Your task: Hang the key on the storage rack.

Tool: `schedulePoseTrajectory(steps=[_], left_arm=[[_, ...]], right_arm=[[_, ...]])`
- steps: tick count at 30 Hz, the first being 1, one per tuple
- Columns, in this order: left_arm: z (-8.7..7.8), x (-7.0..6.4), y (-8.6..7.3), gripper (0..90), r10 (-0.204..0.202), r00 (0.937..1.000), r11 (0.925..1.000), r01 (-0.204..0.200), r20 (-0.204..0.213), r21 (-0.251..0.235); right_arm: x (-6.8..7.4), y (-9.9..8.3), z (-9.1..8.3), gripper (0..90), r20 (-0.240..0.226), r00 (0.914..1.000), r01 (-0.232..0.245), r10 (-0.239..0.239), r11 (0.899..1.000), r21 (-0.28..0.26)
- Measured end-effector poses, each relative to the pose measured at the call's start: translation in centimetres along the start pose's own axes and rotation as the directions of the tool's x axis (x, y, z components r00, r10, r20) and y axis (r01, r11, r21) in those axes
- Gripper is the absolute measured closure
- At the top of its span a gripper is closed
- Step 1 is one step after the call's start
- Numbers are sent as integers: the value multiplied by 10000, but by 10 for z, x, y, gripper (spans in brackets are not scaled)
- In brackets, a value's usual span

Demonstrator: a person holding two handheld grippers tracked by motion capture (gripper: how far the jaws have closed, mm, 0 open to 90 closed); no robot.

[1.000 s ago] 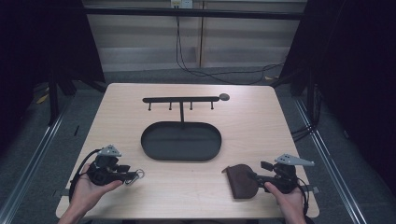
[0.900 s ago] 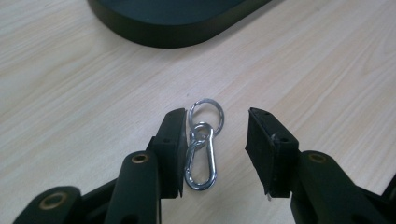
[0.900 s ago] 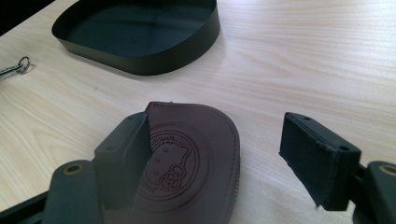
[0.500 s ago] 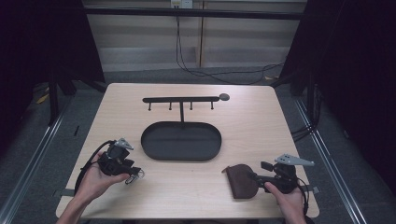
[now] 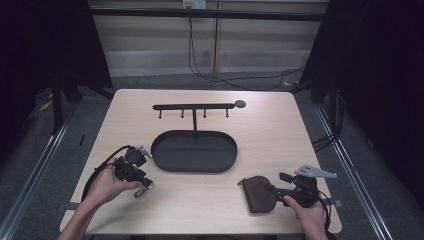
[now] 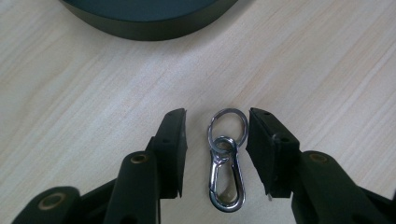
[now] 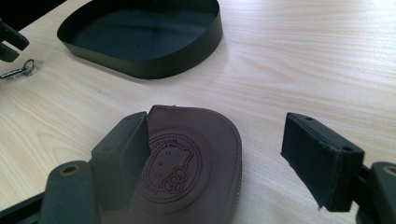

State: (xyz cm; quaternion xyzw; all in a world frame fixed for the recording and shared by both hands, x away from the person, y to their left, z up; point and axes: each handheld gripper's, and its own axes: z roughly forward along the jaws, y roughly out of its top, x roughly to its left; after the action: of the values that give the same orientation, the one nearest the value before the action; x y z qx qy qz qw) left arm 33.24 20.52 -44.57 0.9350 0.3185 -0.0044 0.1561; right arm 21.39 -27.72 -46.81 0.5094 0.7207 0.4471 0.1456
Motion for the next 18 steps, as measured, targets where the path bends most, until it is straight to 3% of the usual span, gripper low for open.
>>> schedulePoseTrajectory(steps=[8,18], left_arm=[[9,1,8,661,-7,9990,9990,-13,441,446],[21,2,12,640,231,9968,9938,-312,766,1068]], right_arm=[[0,0,0,230,8,10000,-6,6,10000,50],[0,0,1,231,15,10000,24,-24,10000,72]])
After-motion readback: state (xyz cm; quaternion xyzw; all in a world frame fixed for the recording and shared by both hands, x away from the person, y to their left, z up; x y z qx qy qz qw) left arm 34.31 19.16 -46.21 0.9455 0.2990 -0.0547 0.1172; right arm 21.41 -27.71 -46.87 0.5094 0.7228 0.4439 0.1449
